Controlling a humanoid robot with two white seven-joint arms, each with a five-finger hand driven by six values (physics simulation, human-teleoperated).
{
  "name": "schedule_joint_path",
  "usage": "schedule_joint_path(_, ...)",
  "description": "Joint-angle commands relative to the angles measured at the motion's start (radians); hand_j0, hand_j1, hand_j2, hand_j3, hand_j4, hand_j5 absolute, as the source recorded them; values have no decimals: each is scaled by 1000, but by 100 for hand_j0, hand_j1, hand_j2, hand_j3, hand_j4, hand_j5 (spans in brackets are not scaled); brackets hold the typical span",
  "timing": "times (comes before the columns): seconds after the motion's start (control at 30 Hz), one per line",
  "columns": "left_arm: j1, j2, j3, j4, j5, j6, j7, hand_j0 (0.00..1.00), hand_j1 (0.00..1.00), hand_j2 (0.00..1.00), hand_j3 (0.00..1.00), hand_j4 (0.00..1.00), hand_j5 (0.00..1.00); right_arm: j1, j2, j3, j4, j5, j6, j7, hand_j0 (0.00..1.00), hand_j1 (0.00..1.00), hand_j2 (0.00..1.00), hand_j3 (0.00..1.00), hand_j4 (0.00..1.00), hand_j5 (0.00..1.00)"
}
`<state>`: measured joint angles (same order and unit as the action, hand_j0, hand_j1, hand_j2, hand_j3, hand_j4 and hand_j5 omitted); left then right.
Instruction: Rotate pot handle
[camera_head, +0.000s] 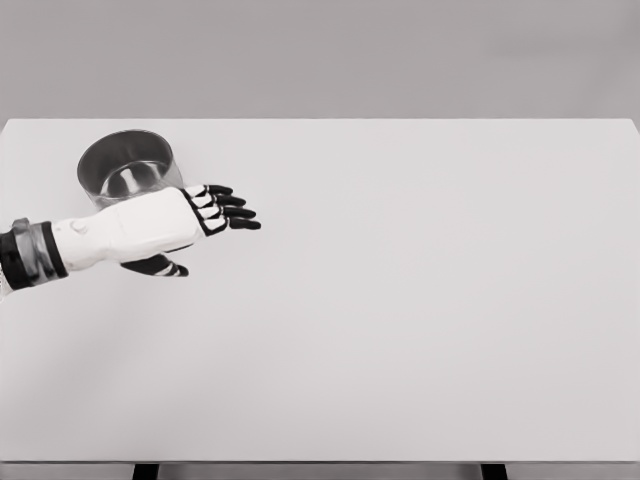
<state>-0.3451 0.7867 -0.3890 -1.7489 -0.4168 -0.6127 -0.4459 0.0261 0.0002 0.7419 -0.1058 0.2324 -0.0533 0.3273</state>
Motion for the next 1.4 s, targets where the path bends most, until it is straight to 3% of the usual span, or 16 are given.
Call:
schedule_joint_path(0.0,0,-9,-13,-9,0,2,-5,100,100,100,100,100,100,0,0,1,0,-1,1,-1,100,100,100,100,100,100)
schedule_joint_path(0.13,-11,9,-8,52,-11,2,-4,100,100,100,100,100,100,3,0,1,11,1,7,-7,100,100,100,100,100,100)
schedule_joint_path(0.2,-8,71,-11,54,-19,2,-7,100,100,100,100,100,100,8,0,2,11,1,7,-7,100,100,100,100,100,100)
schedule_joint_path(0.43,-20,131,-13,52,-11,2,-73,100,100,100,100,100,100,8,0,1,11,1,7,-7,100,100,100,100,100,100)
schedule_joint_path(0.5,-66,184,-36,52,18,4,-68,100,100,100,100,100,100,8,0,1,11,1,7,-7,100,100,100,100,100,100)
schedule_joint_path(0.53,-121,198,-77,52,26,50,-65,100,100,100,100,100,100,8,0,1,11,1,7,-7,100,100,100,100,100,100)
schedule_joint_path(0.6,-215,273,-137,52,29,2,-65,100,100,100,100,100,100,8,0,2,11,1,7,-7,100,100,100,100,100,100)
schedule_joint_path(0.73,-235,284,-195,62,263,94,-71,100,100,100,100,100,100,8,0,1,11,1,7,-7,100,100,100,100,100,100)
schedule_joint_path(0.83,-238,272,-241,65,328,312,-70,100,100,100,100,100,100,8,0,1,11,1,7,-7,100,100,100,100,100,100)
schedule_joint_path(0.97,-242,266,-274,75,319,378,-60,100,100,100,100,100,100,8,0,1,11,1,7,-7,100,100,100,100,100,100)
schedule_joint_path(1.07,-242,266,-277,86,224,377,-60,100,100,100,100,100,100,8,0,1,11,1,7,-7,100,100,100,100,100,100)
schedule_joint_path(1.37,-249,252,-278,184,194,378,-31,100,100,100,100,100,100,8,0,2,11,1,7,-7,100,100,100,100,100,100)
